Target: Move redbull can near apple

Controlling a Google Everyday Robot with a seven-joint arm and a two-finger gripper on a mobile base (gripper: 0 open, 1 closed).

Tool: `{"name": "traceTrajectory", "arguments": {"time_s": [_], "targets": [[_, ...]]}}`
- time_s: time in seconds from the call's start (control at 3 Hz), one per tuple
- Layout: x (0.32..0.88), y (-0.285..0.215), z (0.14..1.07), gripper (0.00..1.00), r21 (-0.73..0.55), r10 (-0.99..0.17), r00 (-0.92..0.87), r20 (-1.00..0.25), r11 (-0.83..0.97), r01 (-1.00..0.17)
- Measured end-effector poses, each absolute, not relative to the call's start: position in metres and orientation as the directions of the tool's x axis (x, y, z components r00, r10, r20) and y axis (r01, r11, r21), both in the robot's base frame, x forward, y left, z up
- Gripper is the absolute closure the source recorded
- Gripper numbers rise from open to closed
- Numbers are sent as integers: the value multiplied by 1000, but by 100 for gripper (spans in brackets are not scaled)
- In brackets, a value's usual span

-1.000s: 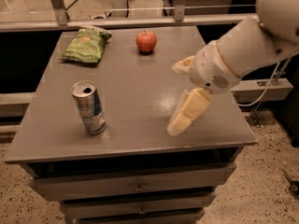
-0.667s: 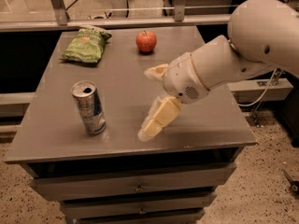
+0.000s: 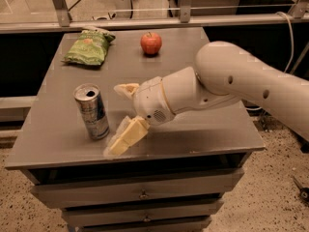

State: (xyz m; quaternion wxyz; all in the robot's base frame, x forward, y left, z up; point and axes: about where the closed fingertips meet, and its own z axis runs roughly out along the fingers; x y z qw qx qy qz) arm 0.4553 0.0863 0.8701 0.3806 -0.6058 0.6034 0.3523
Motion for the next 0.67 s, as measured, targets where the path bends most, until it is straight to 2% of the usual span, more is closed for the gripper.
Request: {"name": "traceTrajectory", "arguments": {"time_s": [0.33,0.67], "targets": [[455,112,865,0,-15,-390,9,-921,13,-1000],[455,132,866,17,19,-327,-26,-945,24,-1000]]}}
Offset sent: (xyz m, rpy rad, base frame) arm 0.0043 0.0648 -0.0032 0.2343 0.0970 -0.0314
